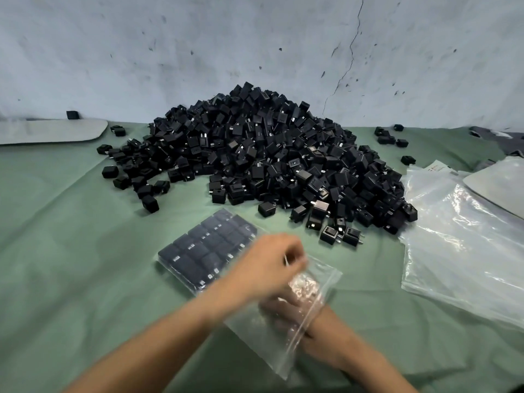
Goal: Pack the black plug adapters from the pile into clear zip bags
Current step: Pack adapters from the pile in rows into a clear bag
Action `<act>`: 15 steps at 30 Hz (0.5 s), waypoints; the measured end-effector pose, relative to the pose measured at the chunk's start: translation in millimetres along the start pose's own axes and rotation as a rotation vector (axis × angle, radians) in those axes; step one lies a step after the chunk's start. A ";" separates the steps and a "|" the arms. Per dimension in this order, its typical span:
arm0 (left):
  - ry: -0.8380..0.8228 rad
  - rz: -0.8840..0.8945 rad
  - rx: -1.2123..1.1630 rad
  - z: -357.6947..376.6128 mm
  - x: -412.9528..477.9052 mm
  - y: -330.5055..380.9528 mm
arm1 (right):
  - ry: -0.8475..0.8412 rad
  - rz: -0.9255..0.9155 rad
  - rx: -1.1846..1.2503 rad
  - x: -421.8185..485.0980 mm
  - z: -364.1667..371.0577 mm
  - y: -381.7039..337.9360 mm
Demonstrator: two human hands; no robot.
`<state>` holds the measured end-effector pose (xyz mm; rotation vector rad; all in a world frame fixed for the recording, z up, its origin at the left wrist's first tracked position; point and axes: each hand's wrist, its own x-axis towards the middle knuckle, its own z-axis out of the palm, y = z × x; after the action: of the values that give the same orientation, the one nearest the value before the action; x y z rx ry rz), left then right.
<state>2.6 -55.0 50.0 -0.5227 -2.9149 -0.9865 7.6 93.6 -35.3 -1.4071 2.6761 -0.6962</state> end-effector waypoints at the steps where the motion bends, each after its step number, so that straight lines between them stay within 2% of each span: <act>1: 0.045 -0.048 0.012 -5.3 20.5 -11.8 | -0.044 0.071 0.120 -20.0 -1.7 0.9; 3: 0.058 -0.171 0.103 -12.6 62.0 -35.2 | -0.015 0.177 -0.160 -40.4 -9.1 20.9; 4: 0.020 -0.232 0.158 -12.6 78.8 -46.8 | 0.011 0.175 -0.143 -43.2 -5.2 20.6; 5: -0.029 -0.275 0.206 -9.6 92.2 -56.4 | 0.043 0.172 -0.081 -44.1 -0.7 13.0; 8: -0.103 -0.300 0.245 3.1 113.6 -79.0 | 0.299 0.241 0.107 -58.9 -12.0 20.0; 12: 0.041 -0.292 0.154 8.8 115.2 -98.3 | 0.613 0.389 0.309 -74.3 -18.8 15.5; 15: 0.034 -0.254 0.130 10.0 109.6 -105.3 | 0.720 0.496 0.424 -78.6 -23.4 17.6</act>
<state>-133.5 -93.9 -6.0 -0.1309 -3.0397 -0.8074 34.7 173.0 -34.8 -0.3912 2.8645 -1.8132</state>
